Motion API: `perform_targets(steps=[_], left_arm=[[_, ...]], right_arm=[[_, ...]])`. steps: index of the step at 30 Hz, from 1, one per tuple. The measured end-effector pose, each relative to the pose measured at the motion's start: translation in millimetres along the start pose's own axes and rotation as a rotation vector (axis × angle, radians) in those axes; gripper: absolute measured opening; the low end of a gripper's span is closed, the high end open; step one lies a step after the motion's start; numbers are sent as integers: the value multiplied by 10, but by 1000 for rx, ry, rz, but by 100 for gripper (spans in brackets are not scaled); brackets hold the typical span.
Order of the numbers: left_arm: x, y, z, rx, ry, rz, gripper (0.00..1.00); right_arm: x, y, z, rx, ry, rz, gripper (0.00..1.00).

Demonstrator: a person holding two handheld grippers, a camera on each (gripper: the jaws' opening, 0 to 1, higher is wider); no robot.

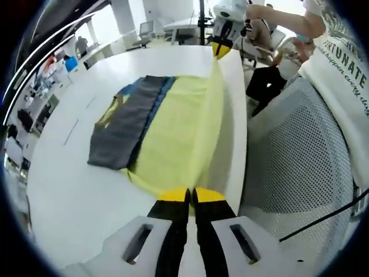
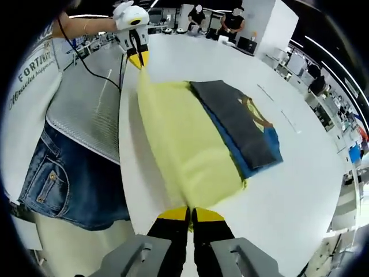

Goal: Fold the garment on the visible template until the final outline fits inside the template.

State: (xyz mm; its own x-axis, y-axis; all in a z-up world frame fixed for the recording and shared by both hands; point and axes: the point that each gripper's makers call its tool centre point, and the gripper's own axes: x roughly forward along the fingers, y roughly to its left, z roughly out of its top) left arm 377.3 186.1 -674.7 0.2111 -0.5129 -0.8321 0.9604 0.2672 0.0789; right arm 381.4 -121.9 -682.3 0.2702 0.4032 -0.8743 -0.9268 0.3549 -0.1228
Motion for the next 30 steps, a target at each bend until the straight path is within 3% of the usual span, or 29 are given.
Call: perform_targets(steps=[30], left_arm=[[-135, 884, 457, 94, -39, 137, 0]], right_arm=[[-151, -860, 393, -45, -32, -168, 0]])
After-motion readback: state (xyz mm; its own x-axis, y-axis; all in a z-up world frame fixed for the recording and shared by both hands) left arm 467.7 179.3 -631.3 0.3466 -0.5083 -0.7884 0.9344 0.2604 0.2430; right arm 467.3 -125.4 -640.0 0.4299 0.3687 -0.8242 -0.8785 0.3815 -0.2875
